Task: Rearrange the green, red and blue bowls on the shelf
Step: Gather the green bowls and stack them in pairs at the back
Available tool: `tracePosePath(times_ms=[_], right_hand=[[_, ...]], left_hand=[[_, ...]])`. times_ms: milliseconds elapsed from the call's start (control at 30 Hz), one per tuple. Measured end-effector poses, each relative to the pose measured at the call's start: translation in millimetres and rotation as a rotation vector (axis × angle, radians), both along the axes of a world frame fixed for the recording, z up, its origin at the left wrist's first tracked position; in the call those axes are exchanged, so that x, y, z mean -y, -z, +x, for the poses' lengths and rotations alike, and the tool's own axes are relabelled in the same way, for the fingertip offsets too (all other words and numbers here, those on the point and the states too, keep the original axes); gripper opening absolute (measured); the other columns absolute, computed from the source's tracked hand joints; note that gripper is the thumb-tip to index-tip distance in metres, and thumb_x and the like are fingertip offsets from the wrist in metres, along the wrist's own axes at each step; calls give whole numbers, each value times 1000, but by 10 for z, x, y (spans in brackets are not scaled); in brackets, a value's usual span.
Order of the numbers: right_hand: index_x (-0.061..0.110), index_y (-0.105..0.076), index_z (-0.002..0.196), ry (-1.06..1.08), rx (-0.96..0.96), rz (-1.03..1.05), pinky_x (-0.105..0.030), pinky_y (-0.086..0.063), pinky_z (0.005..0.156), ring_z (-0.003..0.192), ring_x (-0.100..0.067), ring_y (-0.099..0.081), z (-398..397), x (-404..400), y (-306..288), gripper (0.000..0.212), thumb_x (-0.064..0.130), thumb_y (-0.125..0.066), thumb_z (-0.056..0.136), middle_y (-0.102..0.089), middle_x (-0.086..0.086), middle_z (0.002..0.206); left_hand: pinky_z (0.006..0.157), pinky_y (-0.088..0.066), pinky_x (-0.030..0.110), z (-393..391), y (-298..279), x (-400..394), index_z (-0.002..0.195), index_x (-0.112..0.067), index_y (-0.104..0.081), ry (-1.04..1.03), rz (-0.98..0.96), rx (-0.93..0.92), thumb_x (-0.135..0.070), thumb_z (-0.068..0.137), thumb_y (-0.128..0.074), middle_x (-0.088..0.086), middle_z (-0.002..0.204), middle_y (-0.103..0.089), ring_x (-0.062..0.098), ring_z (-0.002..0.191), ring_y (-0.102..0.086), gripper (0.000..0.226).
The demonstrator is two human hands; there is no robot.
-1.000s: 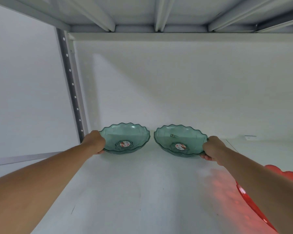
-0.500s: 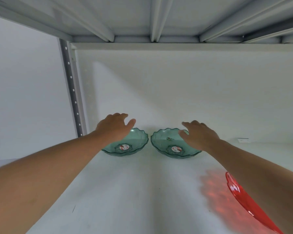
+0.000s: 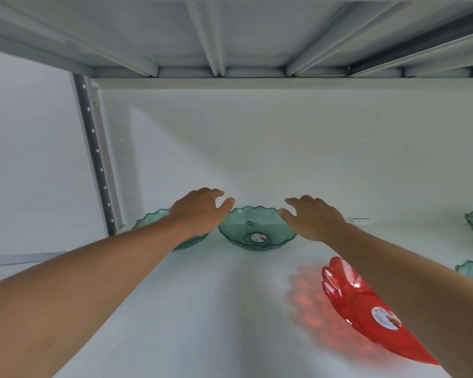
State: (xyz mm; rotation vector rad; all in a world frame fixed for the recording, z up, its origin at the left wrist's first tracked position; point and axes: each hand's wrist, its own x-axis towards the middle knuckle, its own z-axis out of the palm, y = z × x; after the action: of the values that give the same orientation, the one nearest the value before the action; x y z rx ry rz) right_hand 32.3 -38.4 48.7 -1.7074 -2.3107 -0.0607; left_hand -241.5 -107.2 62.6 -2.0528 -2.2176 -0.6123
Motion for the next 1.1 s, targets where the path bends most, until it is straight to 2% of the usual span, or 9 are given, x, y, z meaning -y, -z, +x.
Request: tracePosePath(times_ms=[233, 333, 633, 800, 933, 1033, 1100], right_hand=[[34, -41, 160, 130, -50, -9, -52, -43, 111, 143, -31, -46, 946, 72, 20, 68, 66, -27, 101, -47, -5, 158], [34, -42, 159, 213, -49, -14, -49, -45, 110, 142, -30, -48, 1433, 194, 61, 67, 66, -28, 101, -49, -4, 157], [32, -47, 156, 510, -9, -13, -48, -47, 103, 138, -31, -52, 2745, 845, 20, 68, 66, -30, 100, -53, -4, 153], [33, -49, 154, 534, -37, 25, -47, -49, 102, 133, -33, -56, 3374, 1050, -34, 67, 66, -31, 98, -57, -7, 148], [29, -57, 143, 532, -51, 14, -48, -50, 101, 128, -35, -59, 3966, 1089, 16, 68, 68, -30, 94, -61, -12, 139], [25, -59, 136, 491, -72, 5, -50, -51, 99, 122, -36, -61, 4398, 1040, 68, 68, 66, -29, 92, -62, -14, 134], [24, -59, 136, 457, -61, 0, -50, -51, 98, 120, -35, -61, 4645, 986, 112, 67, 67, -29, 93, -62, -13, 134]], left_hand=[[117, -39, 43, 960, 204, -309, 155, -35, -52, 108, -17, 61, -75, 97, -30, -7, 164, -49, 21, 149, -46, 75], [113, -42, 42, 1375, 284, -480, 153, -34, -56, 193, -34, 89, -75, 97, -30, -7, 161, -53, 23, 141, -56, 74], [115, -43, 44, 2733, 190, -671, 152, -34, -57, 469, -83, 145, -77, 96, -28, -6, 160, -54, 23, 146, -50, 76], [114, -44, 45, 3408, 47, -596, 153, -33, -56, 522, -72, 117, -77, 95, -26, -6, 161, -54, 24, 145, -50, 79], [113, -45, 46, 3955, 83, -535, 149, -31, -58, 498, -94, 112, -74, 96, -27, -4, 157, -57, 26, 142, -53, 76], [106, -48, 47, 4318, 170, -506, 136, -17, -62, 463, -131, 138, -70, 96, -28, 8, 145, -65, 33, 131, -60, 75], [105, -48, 44, 4500, 226, -495, 140, -21, -62, 441, -158, 139, -71, 97, -30, 7, 146, -64, 32, 130, -60, 74]])
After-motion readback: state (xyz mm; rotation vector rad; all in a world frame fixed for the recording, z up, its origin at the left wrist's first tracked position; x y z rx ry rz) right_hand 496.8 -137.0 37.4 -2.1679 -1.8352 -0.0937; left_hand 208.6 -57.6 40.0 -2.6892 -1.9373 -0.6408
